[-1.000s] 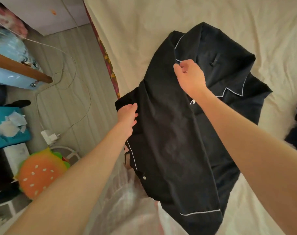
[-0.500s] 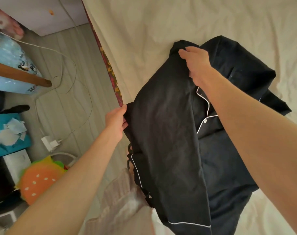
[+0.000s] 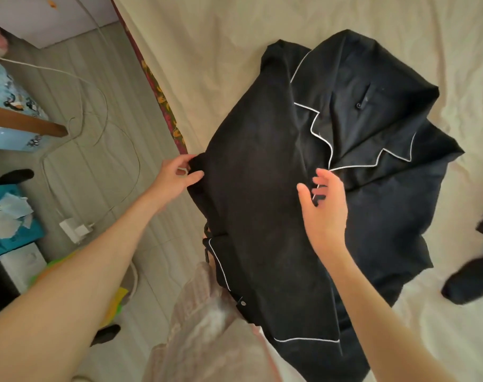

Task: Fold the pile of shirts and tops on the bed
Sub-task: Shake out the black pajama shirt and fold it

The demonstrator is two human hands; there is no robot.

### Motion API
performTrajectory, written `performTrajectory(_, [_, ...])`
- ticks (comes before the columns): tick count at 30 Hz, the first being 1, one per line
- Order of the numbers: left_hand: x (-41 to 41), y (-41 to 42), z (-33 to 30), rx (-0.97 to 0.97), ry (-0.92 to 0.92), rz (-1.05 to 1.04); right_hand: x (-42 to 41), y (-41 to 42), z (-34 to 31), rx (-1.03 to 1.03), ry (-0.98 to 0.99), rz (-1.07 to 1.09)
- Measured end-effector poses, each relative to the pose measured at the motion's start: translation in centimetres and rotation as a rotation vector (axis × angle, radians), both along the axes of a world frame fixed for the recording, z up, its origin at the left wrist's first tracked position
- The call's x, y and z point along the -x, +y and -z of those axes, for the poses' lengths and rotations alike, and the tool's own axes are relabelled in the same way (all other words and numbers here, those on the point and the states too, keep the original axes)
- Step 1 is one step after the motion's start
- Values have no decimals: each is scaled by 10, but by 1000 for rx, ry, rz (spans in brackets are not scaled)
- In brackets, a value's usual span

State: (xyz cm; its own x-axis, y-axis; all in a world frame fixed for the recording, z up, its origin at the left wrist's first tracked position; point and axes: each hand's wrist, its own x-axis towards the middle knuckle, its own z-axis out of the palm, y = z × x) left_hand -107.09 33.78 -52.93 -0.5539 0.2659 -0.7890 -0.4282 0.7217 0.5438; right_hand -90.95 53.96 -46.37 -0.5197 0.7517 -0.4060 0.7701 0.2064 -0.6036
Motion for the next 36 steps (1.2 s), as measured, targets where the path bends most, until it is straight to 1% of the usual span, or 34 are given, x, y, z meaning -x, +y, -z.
performTrajectory(3, [-9, 4, -1, 53, 10, 37, -70, -13, 0, -21, -229, -17])
performTrajectory(5, [-13, 6, -2, 77, 18, 57, -102, -14, 0, 23, -382, -42])
performTrajectory(6, [-14, 7, -2, 92, 22, 67, -113, -13, 0, 50, -466, -80])
performTrajectory(8, [-15, 8, 0, 111, 48, 66, -124, -8, -1, 71, -630, -224])
performTrajectory(9, [-16, 8, 1, 112, 65, 55, -125, -4, -3, 59, -683, -262])
performTrajectory(10, [-16, 7, 2, 104, 84, 42, -126, 2, -4, 52, -704, -255])
performTrajectory(12, [-18, 6, 6, 87, 102, 25, -126, 13, -4, 14, -683, -169])
performTrajectory(15, [-25, 0, 14, 99, 80, 2, -126, 21, -4, -32, -644, -33])
performTrajectory(17, [-30, -5, 17, 128, 47, 15, -124, 16, -3, -126, -582, 30])
performTrajectory(19, [-32, -11, 20, 140, 11, 58, -117, 2, -3, -335, -450, -12])
performTrajectory(20, [-33, -13, 22, 131, -4, 82, -112, -8, -3, -430, -378, -95])
performTrajectory(21, [-34, -16, 23, 117, -25, 105, -106, -20, -2, -482, -329, -198])
performTrajectory(23, [-38, -23, 27, 98, -79, 151, -101, -44, 8, -481, -297, -408])
performTrajectory(25, [-46, -32, 30, 113, -133, 216, -100, -62, 20, -433, -323, -508])
performTrajectory(28, [-61, -49, 32, 134, -182, 287, -110, -75, 31, -360, -400, -470])
performTrajectory(32, [-79, -74, 29, 127, -102, 262, -123, -79, 33, -359, -427, -483])
performTrajectory(36, [-97, -89, 20, 34, -58, 56, -131, -82, 31, -382, -416, -493])
